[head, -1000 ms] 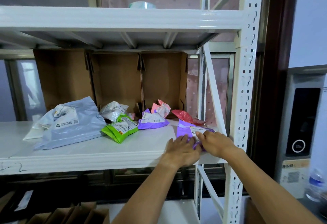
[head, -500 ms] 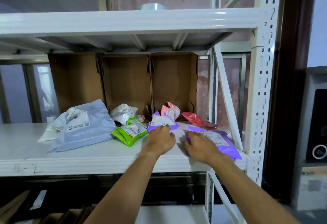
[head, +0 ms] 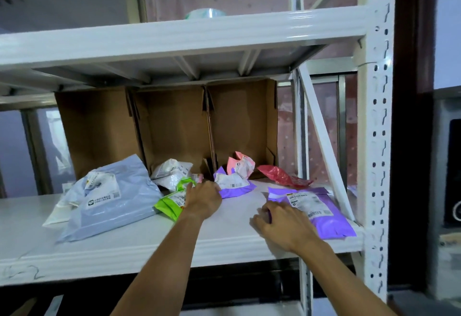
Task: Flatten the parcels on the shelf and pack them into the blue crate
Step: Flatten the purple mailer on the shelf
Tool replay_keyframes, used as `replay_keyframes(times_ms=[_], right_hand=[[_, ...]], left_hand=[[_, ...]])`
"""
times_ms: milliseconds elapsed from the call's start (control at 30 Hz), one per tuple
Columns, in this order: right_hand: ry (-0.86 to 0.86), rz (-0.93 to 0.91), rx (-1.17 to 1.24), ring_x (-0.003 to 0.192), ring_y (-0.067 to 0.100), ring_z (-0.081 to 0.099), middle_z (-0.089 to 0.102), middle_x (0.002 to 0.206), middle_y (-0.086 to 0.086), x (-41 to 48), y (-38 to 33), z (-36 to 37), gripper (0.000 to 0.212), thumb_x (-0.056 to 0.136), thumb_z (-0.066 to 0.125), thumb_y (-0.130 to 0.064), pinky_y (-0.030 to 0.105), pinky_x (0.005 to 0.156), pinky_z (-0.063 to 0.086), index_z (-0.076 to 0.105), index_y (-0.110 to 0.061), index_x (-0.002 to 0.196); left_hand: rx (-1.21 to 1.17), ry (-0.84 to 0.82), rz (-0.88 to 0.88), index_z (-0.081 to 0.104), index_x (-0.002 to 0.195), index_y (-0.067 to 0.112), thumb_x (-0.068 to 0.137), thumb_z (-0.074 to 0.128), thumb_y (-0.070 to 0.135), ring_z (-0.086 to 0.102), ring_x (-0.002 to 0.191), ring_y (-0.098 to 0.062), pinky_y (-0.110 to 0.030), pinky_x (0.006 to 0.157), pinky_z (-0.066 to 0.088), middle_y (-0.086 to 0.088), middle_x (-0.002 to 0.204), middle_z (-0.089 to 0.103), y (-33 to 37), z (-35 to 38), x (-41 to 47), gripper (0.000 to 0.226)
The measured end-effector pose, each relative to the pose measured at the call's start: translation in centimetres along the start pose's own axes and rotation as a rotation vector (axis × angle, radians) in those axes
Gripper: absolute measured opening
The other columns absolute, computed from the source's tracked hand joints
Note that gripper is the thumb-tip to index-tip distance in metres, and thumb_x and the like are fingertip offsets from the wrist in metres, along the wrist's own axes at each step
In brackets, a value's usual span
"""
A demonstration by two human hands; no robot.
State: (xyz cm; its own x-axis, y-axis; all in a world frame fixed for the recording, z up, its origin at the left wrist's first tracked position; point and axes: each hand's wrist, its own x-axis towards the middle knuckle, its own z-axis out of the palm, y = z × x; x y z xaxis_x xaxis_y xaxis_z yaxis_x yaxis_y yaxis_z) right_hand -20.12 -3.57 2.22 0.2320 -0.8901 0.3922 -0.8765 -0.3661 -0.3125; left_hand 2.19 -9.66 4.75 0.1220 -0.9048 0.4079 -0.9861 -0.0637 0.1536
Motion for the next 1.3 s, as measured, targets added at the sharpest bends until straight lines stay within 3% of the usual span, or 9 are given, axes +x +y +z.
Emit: replay_keyframes(times_ms=[200, 400, 567, 800, 1000, 1067, 1133, 1200, 1300], right_hand=[[-0.02, 0.018, 0.006, 0.103, 0.027, 0.059, 0.063, 0.114, 0.005, -0.2, -0.1, -0.1, 0.042, 0.088, 0.045, -0.056, 0.037, 0.086, 0.043, 0.06, -0.022, 0.108], [-0.023, 0.024, 0.007, 0.108, 0.027, 0.059, 0.064, 0.118, 0.004, 0.2, 0.1, 0.2, 0.044, 0.086, 0.047, -0.057, 0.037, 0.088, 0.044, 0.06, -0.024, 0.111], [-0.062, 0.055, -0.004, 0.119, 0.03, 0.055, 0.059, 0.13, 0.007, -0.1, -0.5, 0.0, 0.049, 0.086, 0.047, -0.06, 0.039, 0.095, 0.042, 0.056, -0.028, 0.121], [-0.062, 0.029, -0.056, 0.12, 0.032, 0.054, 0.058, 0.131, 0.013, -0.2, -0.2, -0.1, 0.047, 0.094, 0.045, -0.055, 0.039, 0.091, 0.041, 0.051, -0.023, 0.127], [-0.017, -0.064, 0.069, 0.122, 0.037, 0.054, 0.051, 0.144, 0.011, -0.4, -0.2, -0.7, 0.079, 0.086, 0.064, -0.042, 0.039, 0.089, 0.044, 0.025, -0.024, 0.152], [-0.003, -0.088, 0.145, 0.126, 0.033, 0.052, 0.047, 0.149, 0.005, -0.1, -0.2, -1.0, 0.072, 0.083, 0.06, -0.025, 0.038, 0.092, 0.045, 0.033, -0.033, 0.15], [0.072, -0.065, 0.28, 0.13, 0.03, 0.049, 0.049, 0.149, 0.003, 0.4, -0.8, -1.1, 0.059, 0.087, 0.051, -0.018, 0.04, 0.1, 0.044, 0.045, -0.036, 0.143], [0.1, -0.013, 0.365, 0.135, 0.028, 0.045, 0.047, 0.151, 0.003, 1.0, -1.9, -1.3, 0.05, 0.096, 0.045, -0.021, 0.042, 0.106, 0.038, 0.046, -0.029, 0.145], [0.024, -0.028, 0.383, 0.14, 0.026, 0.04, 0.043, 0.154, 0.004, 1.4, -3.6, -0.9, 0.046, 0.103, 0.037, -0.029, 0.039, 0.11, 0.032, 0.042, -0.024, 0.149]], left_hand=[[0.018, -0.124, -0.049, 0.065, 0.126, 0.024, 0.092, 0.044, 0.023, 0.045, 0.136, -0.028, -0.049, 0.119, 0.013, -0.006, 0.146, 0.052, 0.0, 0.1, 0.3, 0.04], [-0.108, -0.099, -0.103, 0.072, 0.106, 0.018, 0.084, 0.047, 0.026, 0.041, 0.14, -0.025, -0.045, 0.118, 0.018, -0.008, 0.132, 0.064, 0.4, 0.5, 0.8, 0.034], [-0.24, -0.053, -0.031, 0.075, 0.103, 0.023, 0.072, 0.04, 0.037, 0.064, 0.103, -0.038, -0.039, 0.088, 0.05, -0.011, 0.1, 0.073, 1.9, -0.2, -1.8, 0.049], [-0.681, -0.204, -0.058, 0.076, 0.089, 0.004, 0.08, 0.061, 0.018, 0.062, 0.078, -0.022, -0.028, 0.065, 0.051, -0.01, 0.087, 0.07, 4.5, -2.6, -6.4, 0.023], [-0.9, -0.233, -0.051, 0.076, 0.081, -0.002, 0.083, 0.066, 0.014, 0.06, 0.065, -0.02, -0.035, 0.072, 0.055, -0.015, 0.074, 0.071, 5.0, -4.8, -10.3, 0.019], [-0.652, 0.036, -0.005, 0.077, 0.082, 0.008, 0.085, 0.062, 0.019, 0.062, 0.074, -0.023, -0.039, 0.079, 0.058, -0.015, 0.087, 0.072, 4.2, -5.7, -10.4, 0.018], [-0.368, 0.301, 0.053, 0.072, 0.109, 0.016, 0.088, 0.06, 0.022, 0.059, 0.105, -0.023, -0.04, 0.094, 0.051, -0.008, 0.115, 0.064, 3.2, -6.4, -10.2, 0.025], [-0.259, 0.226, 0.165, 0.055, 0.137, 0.017, 0.089, 0.059, 0.023, 0.045, 0.129, -0.025, -0.041, 0.107, 0.04, -0.006, 0.14, 0.05, 2.2, -6.2, -9.4, 0.048], [-0.252, 0.011, 0.197, 0.053, 0.139, 0.02, 0.09, 0.058, 0.025, 0.047, 0.129, -0.029, -0.042, 0.106, 0.04, -0.009, 0.137, 0.053, 1.8, -5.0, -9.3, 0.049]])
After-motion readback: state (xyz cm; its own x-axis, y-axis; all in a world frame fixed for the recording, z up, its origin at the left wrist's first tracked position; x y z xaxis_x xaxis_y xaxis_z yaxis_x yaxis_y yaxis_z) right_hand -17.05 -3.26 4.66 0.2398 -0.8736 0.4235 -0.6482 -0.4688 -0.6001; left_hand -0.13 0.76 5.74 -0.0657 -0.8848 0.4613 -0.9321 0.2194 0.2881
